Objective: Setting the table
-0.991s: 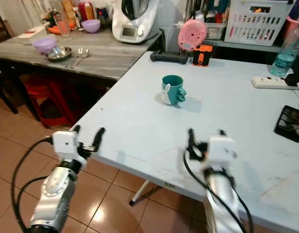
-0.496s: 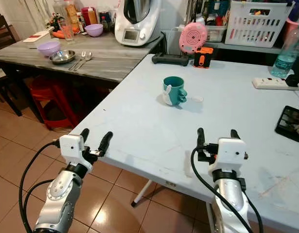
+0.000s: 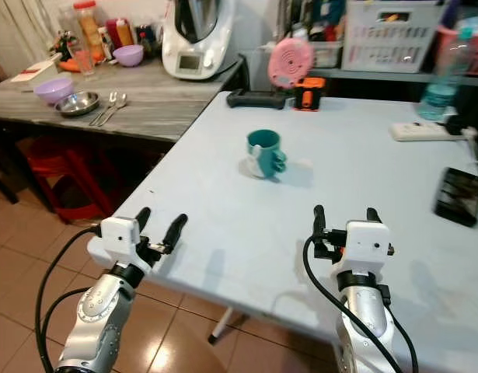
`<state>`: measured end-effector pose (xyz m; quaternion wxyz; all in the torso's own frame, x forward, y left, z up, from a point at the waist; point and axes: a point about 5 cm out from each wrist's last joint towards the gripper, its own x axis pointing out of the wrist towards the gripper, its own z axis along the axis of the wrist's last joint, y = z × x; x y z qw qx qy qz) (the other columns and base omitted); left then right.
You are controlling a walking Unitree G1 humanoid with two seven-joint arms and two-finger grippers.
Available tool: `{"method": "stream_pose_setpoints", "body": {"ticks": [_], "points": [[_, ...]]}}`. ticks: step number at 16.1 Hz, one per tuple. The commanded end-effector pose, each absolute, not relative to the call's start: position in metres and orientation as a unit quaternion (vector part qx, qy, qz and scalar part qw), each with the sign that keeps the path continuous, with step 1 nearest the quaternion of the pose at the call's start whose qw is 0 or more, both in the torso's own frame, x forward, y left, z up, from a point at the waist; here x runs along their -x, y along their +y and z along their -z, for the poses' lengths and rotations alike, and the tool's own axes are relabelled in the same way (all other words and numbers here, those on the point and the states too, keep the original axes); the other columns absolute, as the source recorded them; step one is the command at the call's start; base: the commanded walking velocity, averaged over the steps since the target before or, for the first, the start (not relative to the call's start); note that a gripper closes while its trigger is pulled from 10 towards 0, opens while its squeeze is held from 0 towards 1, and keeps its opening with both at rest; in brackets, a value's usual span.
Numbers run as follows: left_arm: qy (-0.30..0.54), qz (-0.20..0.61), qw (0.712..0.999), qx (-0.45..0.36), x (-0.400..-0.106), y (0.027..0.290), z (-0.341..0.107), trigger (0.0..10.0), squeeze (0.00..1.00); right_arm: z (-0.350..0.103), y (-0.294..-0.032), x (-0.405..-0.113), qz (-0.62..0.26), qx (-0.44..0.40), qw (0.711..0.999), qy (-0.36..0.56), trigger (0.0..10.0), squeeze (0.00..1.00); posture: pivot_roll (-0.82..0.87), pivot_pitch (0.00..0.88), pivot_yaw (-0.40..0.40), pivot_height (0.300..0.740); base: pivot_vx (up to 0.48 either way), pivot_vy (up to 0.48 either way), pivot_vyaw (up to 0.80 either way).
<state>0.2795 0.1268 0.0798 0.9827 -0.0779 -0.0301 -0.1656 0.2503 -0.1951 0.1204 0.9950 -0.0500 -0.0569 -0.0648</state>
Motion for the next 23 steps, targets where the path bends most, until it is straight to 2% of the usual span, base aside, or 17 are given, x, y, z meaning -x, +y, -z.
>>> {"method": "stream_pose_setpoints", "body": {"ticks": [1, 5, 11, 13, 15, 20, 23], "points": [[-0.029, 0.164, 0.983, 0.076, -0.281, 0.131, -0.081, 10.0, 0.00, -0.122, -0.190, -0.254, 0.055, 0.047, 0.996, -0.059, 10.0, 0.00, -0.16, 0.000, 0.095, 0.740, 0.424, 0.000, 0.00], [-0.025, 0.165, 0.983, 0.080, -0.279, 0.129, -0.079, 10.0, 0.00, -0.123, -0.190, -0.256, 0.051, 0.050, 0.996, -0.060, 10.0, 0.00, -0.16, 0.000, 0.088, 0.740, 0.405, 0.000, 0.00], [-0.016, 0.178, 0.982, 0.068, -0.267, 0.134, -0.072, 10.0, 0.00, -0.121, -0.187, -0.256, 0.028, 0.055, 0.997, -0.048, 10.0, 0.00, -0.16, 0.000, 0.082, 0.740, 0.000, 0.000, 0.00], [-0.023, 0.214, 0.974, 0.064, -0.258, 0.134, -0.072, 10.0, 0.00, -0.117, -0.186, -0.256, 0.007, 0.056, 0.998, -0.031, 10.0, 0.00, -0.16, 0.000, 0.082, 0.740, 0.000, 0.000, 0.00], [-0.020, 0.283, 0.956, 0.074, -0.248, 0.131, -0.073, 10.0, 0.00, -0.113, -0.186, -0.259, -0.029, 0.065, 0.997, -0.013, 10.0, 0.00, -0.15, 0.000, 0.084, 0.740, 0.000, 0.000, 0.00], [-0.016, 0.300, 0.951, 0.068, -0.251, 0.133, -0.074, 10.0, 0.00, -0.117, -0.207, -0.281, -0.052, 0.092, 0.994, -0.005, 10.0, 0.00, -0.15, 0.000, 0.095, 0.740, 0.000, 0.000, 0.00], [-0.014, 0.311, 0.947, 0.072, -0.249, 0.131, -0.073, 10.0, 0.00, -0.119, -0.208, -0.293, -0.075, 0.093, 0.993, -0.005, 10.0, 0.00, -0.15, 0.000, 0.096, 0.740, 0.000, 0.000, 0.00]]}}
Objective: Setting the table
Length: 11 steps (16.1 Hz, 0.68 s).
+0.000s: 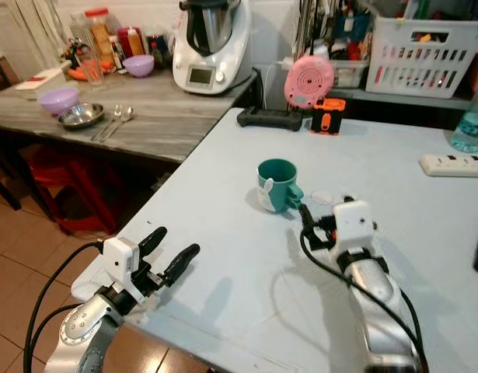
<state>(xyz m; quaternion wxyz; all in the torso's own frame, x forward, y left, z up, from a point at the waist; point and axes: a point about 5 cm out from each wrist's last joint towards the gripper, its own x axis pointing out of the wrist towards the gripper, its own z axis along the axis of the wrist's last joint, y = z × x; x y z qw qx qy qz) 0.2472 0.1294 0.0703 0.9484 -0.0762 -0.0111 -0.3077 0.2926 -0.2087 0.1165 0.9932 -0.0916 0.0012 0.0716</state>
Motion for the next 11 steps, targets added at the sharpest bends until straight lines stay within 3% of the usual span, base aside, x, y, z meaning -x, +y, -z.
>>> {"method": "stream_pose_setpoints", "body": {"ticks": [1, 6, 7, 8, 11], "points": [[-0.011, 0.318, 0.945, 0.074, -0.247, 0.132, -0.072, 10.0, 0.00, -0.118, -0.204, -0.298, -0.099, 0.091, 0.991, 0.000, 10.0, 0.00, -0.15, 0.000, 0.097, 0.740, 0.000, 0.000, 0.00], [-0.011, 0.321, 0.944, 0.071, -0.247, 0.132, -0.072, 10.0, 0.00, -0.118, -0.200, -0.315, -0.136, 0.096, 0.986, -0.001, 10.0, 0.00, -0.13, 0.000, 0.092, 0.740, 0.000, 0.000, 0.00], [-0.011, 0.324, 0.943, 0.076, -0.247, 0.132, -0.071, 10.0, 0.00, -0.117, -0.199, -0.321, -0.145, 0.099, 0.984, 0.000, 1.6, 0.00, -0.13, 0.000, 0.090, 0.740, 0.000, 0.000, 0.00], [-0.009, 0.331, 0.940, 0.084, -0.246, 0.131, -0.071, 10.0, 0.00, -0.117, -0.198, -0.323, -0.150, 0.102, 0.983, 0.000, 0.0, 0.00, -0.13, 0.000, 0.091, 0.740, 0.000, 0.000, 0.00], [-0.005, 0.363, 0.926, 0.102, -0.244, 0.127, -0.070, 10.0, 0.00, -0.119, -0.196, -0.330, -0.160, 0.110, 0.981, -0.004, 0.0, 0.00, -0.13, 0.000, 0.089, 0.740, 0.000, 0.000, 0.00]]}}
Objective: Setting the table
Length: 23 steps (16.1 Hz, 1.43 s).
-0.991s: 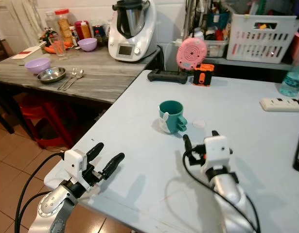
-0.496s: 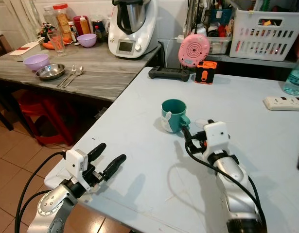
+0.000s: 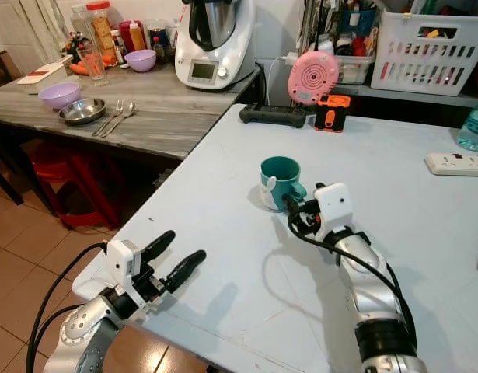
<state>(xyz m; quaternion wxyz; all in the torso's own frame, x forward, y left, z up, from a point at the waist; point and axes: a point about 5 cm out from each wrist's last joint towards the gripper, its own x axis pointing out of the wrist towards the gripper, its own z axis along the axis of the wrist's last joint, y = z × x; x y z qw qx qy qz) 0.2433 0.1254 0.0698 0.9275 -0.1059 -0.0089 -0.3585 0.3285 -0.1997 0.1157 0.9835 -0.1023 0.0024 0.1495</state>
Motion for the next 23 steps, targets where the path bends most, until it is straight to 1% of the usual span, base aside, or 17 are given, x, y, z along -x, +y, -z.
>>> {"method": "stream_pose_setpoints", "body": {"ticks": [1, 7, 10, 20, 23], "points": [[0.000, 0.374, 0.922, 0.103, -0.243, 0.126, -0.069, 10.0, 0.00, -0.121, -0.194, -0.334, -0.165, 0.112, 0.980, -0.008, 0.0, 0.00, -0.13, 0.000, 0.089, 0.740, 0.000, 0.000, 0.00], [0.002, 0.384, 0.917, 0.103, -0.243, 0.126, -0.069, 10.0, 0.00, -0.121, -0.180, -0.340, -0.200, 0.115, 0.973, -0.015, 0.0, 0.00, -0.13, 0.000, 0.093, 0.740, 0.000, 0.000, 0.00], [0.003, 0.387, 0.916, 0.103, -0.243, 0.125, -0.069, 10.0, 0.00, -0.121, -0.177, -0.343, -0.202, 0.107, 0.973, -0.015, 0.0, 0.00, -0.13, 0.000, 0.093, 0.740, 0.000, 0.000, 0.00], [-0.001, 0.392, 0.915, 0.097, -0.244, 0.122, -0.073, 10.0, 0.00, -0.109, -0.173, -0.343, -0.177, 0.086, 0.980, 0.004, 0.0, 0.00, -0.13, 0.000, 0.087, 0.740, 0.000, 0.000, 0.00], [-0.005, 0.394, 0.914, 0.096, -0.247, 0.121, -0.076, 10.0, 0.00, -0.114, -0.175, -0.344, -0.159, 0.086, 0.984, -0.013, 0.0, 0.00, -0.14, 0.000, 0.090, 0.740, 0.000, 0.000, 0.00]]}}
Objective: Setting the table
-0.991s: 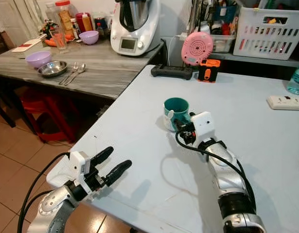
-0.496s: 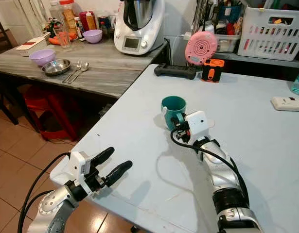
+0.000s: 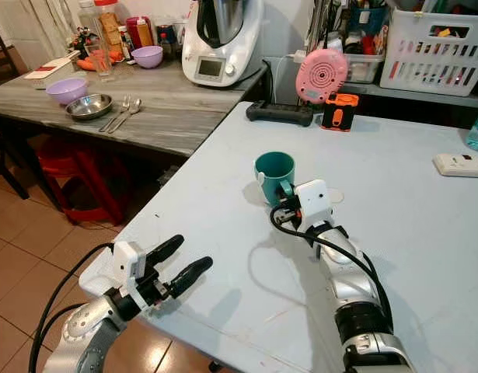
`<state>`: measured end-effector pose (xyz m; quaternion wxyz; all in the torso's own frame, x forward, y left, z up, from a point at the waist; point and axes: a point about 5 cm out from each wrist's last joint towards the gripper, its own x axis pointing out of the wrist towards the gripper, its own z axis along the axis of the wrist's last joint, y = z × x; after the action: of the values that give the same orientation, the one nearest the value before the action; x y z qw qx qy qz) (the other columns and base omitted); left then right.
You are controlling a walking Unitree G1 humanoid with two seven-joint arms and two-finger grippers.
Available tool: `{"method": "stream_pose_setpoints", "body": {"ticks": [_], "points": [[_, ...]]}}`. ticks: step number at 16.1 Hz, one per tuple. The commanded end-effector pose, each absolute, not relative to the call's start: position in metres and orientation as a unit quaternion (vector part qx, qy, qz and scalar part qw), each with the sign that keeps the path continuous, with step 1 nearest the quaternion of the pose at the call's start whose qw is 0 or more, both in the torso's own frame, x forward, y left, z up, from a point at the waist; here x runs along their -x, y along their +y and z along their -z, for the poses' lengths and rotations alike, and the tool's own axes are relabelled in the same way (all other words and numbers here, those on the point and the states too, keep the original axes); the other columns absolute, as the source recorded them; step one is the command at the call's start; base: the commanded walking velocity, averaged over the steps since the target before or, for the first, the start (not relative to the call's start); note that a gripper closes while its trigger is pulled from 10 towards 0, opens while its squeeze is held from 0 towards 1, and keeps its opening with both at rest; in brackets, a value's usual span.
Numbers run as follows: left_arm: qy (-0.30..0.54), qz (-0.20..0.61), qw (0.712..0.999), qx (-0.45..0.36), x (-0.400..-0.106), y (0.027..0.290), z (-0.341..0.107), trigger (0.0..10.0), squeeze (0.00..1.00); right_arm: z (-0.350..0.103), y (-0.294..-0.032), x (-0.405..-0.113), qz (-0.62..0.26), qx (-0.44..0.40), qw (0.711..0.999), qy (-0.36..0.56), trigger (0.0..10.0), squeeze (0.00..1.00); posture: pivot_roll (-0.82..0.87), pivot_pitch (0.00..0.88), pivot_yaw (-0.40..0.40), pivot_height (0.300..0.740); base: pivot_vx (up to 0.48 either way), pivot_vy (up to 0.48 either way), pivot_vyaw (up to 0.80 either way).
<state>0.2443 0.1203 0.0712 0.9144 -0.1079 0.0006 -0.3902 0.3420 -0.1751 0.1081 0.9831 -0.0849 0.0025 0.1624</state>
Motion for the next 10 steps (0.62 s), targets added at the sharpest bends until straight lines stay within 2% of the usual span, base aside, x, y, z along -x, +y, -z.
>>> {"method": "stream_pose_setpoints", "body": {"ticks": [1, 3, 5, 6, 7, 8, 9, 10], "points": [[-0.010, 0.391, 0.915, 0.096, -0.248, 0.121, -0.078, 10.0, 0.00, -0.120, -0.176, -0.343, -0.145, 0.079, 0.986, -0.028, 0.0, 0.00, -0.13, 0.000, 0.086, 0.740, 0.000, 0.000, 0.00], [-0.012, 0.361, 0.927, 0.100, -0.251, 0.125, -0.079, 10.0, 0.00, -0.129, -0.180, -0.340, -0.114, 0.055, 0.991, -0.047, 0.0, 0.00, -0.14, 0.000, 0.084, 0.740, 0.000, 0.000, 0.00], [0.020, 0.247, 0.966, 0.077, -0.268, 0.142, -0.071, 10.0, 0.00, -0.130, -0.187, -0.327, -0.051, -0.006, 0.997, -0.054, 0.1, 0.00, -0.14, 0.000, 0.079, 0.740, 0.000, 0.000, 0.00], [0.035, 0.210, 0.974, 0.073, -0.273, 0.148, -0.068, 10.0, 0.00, -0.128, -0.190, -0.318, -0.031, -0.025, 0.998, -0.055, 2.4, 0.00, -0.14, 0.000, 0.079, 0.740, 0.000, 0.000, 0.00], [0.052, 0.184, 0.979, 0.073, -0.278, 0.153, -0.065, 10.0, 0.00, -0.125, -0.191, -0.307, -0.010, -0.027, 0.998, -0.053, 9.3, 0.00, -0.14, 0.000, 0.080, 0.740, 0.000, 0.000, 0.00], [0.052, 0.179, 0.979, 0.078, -0.279, 0.155, -0.065, 10.0, 0.00, -0.124, -0.192, -0.302, -0.002, -0.028, 0.998, -0.055, 10.0, 0.00, -0.14, 0.000, 0.083, 0.740, 0.000, 0.000, 0.00], [0.049, 0.168, 0.981, 0.082, -0.281, 0.158, -0.066, 10.0, 0.00, -0.121, -0.194, -0.288, 0.025, -0.042, 0.998, -0.051, 10.0, 0.00, -0.15, 0.000, 0.083, 0.740, 0.000, 0.000, 0.00], [0.050, 0.167, 0.981, 0.083, -0.282, 0.159, -0.066, 10.0, 0.00, -0.121, -0.194, -0.286, 0.029, -0.044, 0.997, -0.049, 10.0, 0.00, -0.15, 0.000, 0.084, 0.740, 0.000, 0.000, 0.00]]}}
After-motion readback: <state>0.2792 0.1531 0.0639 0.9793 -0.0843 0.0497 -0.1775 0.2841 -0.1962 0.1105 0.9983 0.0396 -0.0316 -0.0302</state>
